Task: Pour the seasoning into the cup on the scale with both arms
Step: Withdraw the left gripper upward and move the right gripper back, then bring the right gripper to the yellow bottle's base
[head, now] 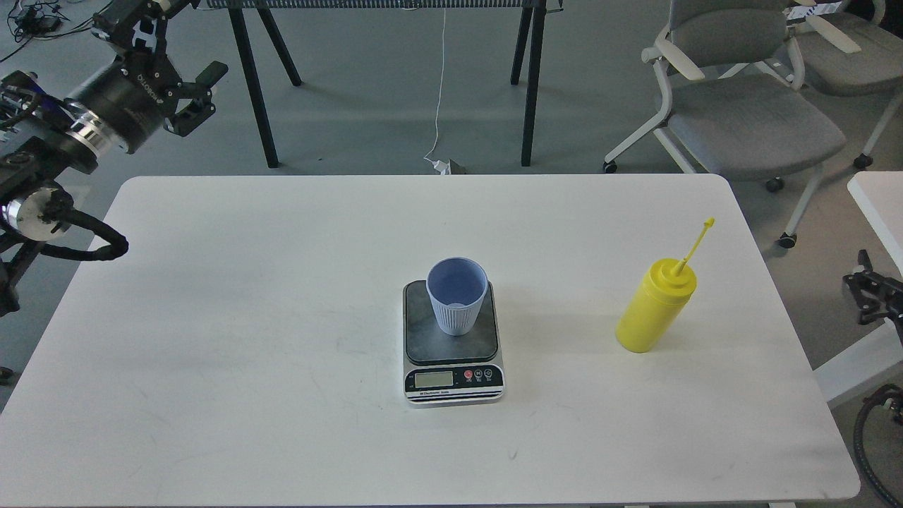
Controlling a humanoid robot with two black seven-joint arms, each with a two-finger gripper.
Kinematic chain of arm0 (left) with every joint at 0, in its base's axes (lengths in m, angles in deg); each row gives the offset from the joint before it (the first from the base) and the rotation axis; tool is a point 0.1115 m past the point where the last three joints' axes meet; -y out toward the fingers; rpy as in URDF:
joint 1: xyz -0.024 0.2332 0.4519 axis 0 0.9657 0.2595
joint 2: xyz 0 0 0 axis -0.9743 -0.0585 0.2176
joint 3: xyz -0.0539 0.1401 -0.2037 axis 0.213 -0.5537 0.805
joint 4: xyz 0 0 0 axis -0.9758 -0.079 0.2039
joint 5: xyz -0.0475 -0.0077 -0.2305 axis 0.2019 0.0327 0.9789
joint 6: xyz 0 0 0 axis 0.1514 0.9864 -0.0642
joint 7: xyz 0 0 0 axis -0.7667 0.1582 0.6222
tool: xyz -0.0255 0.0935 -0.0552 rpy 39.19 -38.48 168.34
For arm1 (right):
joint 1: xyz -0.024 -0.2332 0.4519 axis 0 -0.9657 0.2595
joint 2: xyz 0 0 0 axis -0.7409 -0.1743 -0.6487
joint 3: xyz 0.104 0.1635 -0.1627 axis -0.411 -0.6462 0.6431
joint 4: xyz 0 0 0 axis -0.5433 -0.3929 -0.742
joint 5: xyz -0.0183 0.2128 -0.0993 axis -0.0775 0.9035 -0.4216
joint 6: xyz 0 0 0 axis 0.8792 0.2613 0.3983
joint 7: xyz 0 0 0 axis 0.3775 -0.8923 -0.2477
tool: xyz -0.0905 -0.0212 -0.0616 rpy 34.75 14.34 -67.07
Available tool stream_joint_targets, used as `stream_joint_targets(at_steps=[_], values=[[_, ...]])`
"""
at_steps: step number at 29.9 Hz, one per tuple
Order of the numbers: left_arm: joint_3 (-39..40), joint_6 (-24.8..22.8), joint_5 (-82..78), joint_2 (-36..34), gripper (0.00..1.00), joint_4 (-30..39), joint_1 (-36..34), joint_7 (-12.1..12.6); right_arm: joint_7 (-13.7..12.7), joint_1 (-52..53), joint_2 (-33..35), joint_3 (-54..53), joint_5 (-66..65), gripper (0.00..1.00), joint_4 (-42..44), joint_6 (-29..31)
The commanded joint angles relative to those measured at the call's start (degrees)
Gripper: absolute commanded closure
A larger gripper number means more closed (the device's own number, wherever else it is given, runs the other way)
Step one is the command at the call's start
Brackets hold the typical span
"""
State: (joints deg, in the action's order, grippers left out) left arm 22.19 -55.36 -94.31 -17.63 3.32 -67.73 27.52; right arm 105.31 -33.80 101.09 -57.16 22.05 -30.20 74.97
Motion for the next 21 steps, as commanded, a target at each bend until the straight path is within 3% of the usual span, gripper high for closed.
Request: stream_joint_targets(at_steps=[1,12,21], values=[[0.0,0.0,0.0,0.2,0.01,0.0,0.0,0.0,0.0,-2.6,-1.2,0.0,-4.0,0.01,-2.5,0.0],[0.0,0.0,0.0,0.3,0.01,0.0,0.9,0.0,-0.1,-4.9,-4.3,0.8,-12.8,0.01,-5.8,0.0],[-0.1,0.0,-0.1,0.3,0.01,0.0,1.0,0.0,-0.1,-5.4,-11.5,1.0,-19.7,0.01,-5.4,0.0]])
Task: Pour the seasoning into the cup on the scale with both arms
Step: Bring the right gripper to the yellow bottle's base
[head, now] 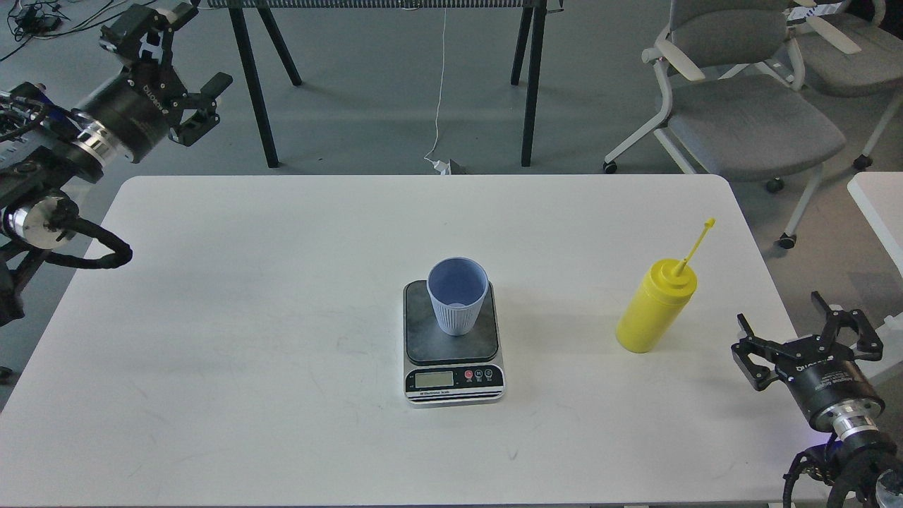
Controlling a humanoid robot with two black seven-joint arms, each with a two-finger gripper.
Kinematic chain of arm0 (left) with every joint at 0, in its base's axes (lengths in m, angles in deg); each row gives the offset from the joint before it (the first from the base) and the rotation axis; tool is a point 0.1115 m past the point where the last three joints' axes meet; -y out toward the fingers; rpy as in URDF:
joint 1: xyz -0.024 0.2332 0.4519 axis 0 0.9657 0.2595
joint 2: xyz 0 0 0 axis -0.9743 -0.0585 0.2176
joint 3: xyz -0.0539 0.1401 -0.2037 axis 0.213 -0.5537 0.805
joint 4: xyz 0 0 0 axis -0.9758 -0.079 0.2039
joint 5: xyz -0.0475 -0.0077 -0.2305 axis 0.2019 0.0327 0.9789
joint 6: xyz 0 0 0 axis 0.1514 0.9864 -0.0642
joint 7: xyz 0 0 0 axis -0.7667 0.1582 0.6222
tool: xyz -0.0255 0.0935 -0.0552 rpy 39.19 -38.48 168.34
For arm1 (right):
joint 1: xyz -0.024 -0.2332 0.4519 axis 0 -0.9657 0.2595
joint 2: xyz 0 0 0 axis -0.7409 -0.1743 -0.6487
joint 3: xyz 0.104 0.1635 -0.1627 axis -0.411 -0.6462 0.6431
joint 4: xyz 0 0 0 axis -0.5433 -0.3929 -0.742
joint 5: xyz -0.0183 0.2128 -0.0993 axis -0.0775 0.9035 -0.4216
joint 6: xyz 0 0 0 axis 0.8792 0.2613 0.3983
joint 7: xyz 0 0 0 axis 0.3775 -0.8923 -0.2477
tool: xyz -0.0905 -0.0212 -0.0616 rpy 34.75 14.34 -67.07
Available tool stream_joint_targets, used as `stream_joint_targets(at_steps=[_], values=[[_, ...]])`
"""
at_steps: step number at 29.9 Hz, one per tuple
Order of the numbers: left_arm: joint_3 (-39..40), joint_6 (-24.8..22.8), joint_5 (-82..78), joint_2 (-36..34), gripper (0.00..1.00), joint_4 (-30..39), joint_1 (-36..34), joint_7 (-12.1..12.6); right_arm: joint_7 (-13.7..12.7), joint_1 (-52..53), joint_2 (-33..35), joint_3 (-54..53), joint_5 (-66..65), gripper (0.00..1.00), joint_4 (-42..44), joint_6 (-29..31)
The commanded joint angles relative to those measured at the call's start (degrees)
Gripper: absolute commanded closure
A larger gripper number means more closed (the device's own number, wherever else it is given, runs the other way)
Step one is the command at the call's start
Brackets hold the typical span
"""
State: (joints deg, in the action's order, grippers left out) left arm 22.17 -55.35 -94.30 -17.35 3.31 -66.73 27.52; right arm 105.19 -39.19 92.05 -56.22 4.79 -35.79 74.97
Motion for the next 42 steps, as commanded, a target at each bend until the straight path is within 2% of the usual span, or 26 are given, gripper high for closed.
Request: stream_joint_targets(at_steps=[1,27,42], values=[[0.0,0.0,-0.1,0.1,0.01,0.0,0.0,0.0,0.0,0.0,-3.4,0.0,-3.1,0.01,0.3,0.0],[0.0,0.0,-0.9,0.2,0.01,0.1,0.8,0.0,-0.1,-0.3,-14.4,0.8,-10.3,0.01,4.9,0.0],[0.1,0.0,-0.9,0.3,0.01,0.1,2.4,0.0,0.0,0.3,-15.4,0.8,-10.3,0.01,5.0,0.0]])
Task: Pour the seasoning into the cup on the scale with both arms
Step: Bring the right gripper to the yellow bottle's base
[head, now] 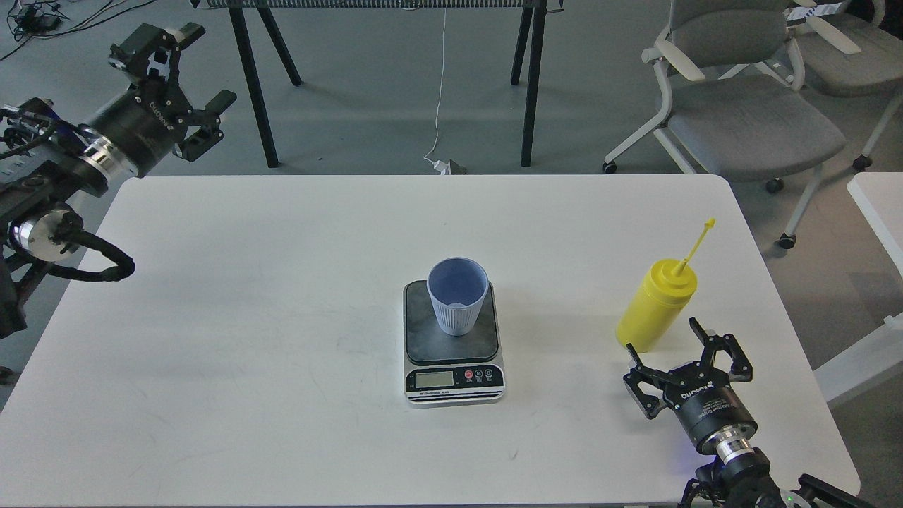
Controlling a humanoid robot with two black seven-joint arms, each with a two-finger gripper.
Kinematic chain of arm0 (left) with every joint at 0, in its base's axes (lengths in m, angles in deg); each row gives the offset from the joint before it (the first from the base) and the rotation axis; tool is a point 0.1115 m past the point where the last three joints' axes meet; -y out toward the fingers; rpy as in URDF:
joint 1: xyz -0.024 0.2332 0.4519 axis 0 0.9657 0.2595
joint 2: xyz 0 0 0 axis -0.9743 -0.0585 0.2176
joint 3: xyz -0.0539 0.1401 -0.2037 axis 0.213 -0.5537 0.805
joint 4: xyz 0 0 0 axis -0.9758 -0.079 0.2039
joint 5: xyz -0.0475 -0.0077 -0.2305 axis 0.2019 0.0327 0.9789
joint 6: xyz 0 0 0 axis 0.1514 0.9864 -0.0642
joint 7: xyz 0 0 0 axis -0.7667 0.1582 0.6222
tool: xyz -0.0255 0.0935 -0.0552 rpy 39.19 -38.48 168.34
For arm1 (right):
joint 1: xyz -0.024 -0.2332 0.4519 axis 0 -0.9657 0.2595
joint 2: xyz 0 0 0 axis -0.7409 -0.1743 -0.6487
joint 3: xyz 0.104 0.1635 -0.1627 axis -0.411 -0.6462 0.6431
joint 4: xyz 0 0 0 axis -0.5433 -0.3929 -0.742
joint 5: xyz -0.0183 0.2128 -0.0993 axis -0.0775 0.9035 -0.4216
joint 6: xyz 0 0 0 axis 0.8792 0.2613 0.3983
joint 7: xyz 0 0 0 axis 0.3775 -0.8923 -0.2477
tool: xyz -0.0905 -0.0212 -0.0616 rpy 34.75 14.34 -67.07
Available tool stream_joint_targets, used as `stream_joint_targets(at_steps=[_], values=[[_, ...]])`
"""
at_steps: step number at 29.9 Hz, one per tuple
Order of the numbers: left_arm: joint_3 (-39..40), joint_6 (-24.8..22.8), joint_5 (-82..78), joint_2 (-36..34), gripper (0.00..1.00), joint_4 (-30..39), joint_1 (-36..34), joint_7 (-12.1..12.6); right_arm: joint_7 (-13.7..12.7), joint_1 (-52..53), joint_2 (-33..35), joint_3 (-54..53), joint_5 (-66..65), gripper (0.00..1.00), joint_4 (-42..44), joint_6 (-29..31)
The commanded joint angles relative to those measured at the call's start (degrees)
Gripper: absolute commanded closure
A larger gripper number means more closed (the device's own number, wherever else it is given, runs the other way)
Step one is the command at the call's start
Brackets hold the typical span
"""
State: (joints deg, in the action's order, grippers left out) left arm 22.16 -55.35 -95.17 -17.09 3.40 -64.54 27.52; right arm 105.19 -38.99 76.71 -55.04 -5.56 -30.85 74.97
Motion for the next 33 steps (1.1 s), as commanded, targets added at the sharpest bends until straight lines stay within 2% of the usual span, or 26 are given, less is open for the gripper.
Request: stream_joint_targets(at_steps=[1,33], values=[[0.1,0.0,0.0,0.1,0.01,0.0,0.1,0.0,0.0,0.2,0.0,-0.4,0.0,0.01,0.1,0.0],[0.1,0.0,0.0,-0.1,0.01,0.2,1.2,0.0,0.0,6.9,-5.9,-0.4,0.0,0.01,9.5,0.0]])
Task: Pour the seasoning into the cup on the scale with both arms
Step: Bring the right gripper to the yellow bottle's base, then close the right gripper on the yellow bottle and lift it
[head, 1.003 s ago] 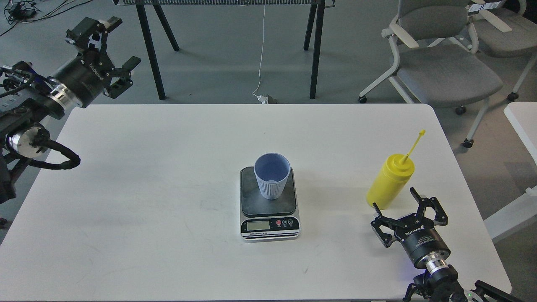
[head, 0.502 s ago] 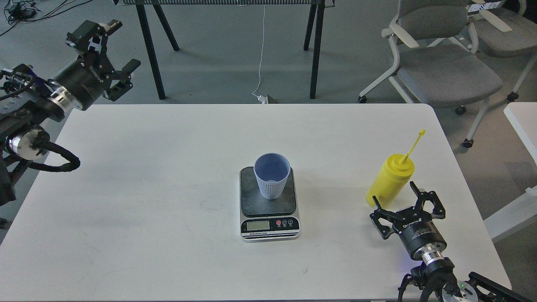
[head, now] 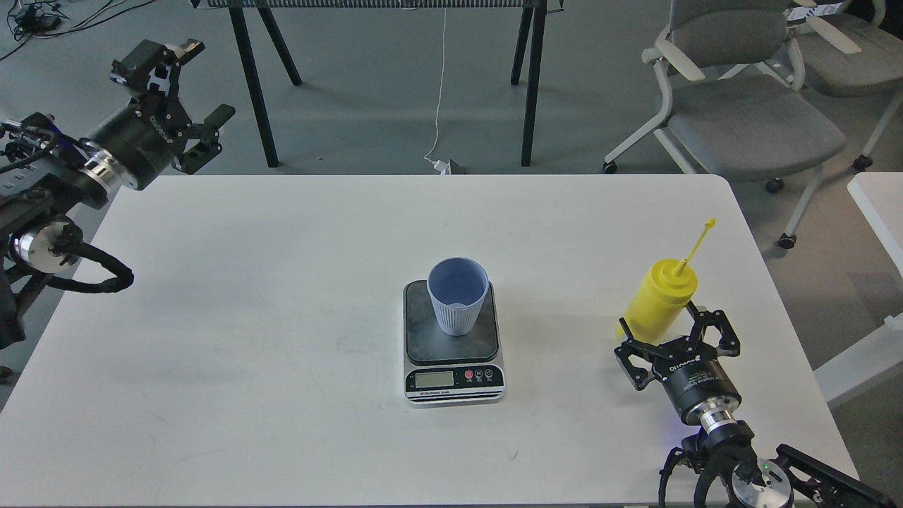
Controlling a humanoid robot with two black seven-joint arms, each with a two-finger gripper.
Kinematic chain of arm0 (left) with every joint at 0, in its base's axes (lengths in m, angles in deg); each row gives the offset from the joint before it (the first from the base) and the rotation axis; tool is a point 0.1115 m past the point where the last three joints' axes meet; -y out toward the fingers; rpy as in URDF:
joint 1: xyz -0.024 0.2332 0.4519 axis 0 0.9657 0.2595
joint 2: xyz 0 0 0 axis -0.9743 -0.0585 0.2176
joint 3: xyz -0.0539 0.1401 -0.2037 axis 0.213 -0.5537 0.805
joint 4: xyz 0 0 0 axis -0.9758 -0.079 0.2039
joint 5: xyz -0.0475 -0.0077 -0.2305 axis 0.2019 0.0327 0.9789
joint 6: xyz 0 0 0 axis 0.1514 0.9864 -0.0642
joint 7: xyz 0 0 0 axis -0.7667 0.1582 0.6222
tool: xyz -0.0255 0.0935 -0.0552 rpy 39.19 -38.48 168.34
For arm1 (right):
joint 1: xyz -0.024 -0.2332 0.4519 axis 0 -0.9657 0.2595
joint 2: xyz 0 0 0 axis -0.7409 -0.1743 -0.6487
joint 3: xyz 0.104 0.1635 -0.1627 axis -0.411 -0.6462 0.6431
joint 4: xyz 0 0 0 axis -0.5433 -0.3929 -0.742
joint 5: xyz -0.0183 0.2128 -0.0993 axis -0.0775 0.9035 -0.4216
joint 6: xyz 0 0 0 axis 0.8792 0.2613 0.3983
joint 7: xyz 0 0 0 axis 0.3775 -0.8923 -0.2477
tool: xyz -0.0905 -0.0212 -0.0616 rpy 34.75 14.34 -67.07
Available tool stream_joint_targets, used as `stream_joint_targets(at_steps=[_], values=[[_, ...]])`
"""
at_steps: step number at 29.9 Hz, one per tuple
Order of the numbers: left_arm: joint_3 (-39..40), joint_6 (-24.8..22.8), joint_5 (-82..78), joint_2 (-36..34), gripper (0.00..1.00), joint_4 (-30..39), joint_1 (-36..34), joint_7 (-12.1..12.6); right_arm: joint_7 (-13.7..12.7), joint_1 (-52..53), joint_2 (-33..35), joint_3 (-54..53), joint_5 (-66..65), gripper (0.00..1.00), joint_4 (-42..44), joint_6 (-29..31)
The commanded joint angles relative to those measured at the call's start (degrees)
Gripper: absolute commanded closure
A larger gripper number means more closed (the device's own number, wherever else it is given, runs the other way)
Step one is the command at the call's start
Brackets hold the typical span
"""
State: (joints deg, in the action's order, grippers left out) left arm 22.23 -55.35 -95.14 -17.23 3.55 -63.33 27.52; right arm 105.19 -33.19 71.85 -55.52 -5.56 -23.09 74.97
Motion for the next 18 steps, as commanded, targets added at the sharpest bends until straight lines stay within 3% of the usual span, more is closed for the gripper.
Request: stream_joint_targets(at_steps=[1,13,16,18], values=[[0.0,0.0,0.0,0.0,0.01,0.1,0.0,0.0,0.0,1.2,-1.5,0.0,0.0,0.01,2.3,0.0],[0.1,0.0,0.0,-0.4,0.01,0.1,2.0,0.0,0.0,4.8,-4.5,0.6,-0.1,0.04,7.4,0.0],[0.1,0.0,0.1,-0.3,0.01,0.1,2.0,0.0,0.0,5.1,-4.6,0.6,-0.2,0.17,7.5,0.0],[0.1,0.0,0.1,-0.4,0.01,0.1,2.0,0.0,0.0,5.1,-4.6,0.5,-0.7,0.41,7.4,0.0]])
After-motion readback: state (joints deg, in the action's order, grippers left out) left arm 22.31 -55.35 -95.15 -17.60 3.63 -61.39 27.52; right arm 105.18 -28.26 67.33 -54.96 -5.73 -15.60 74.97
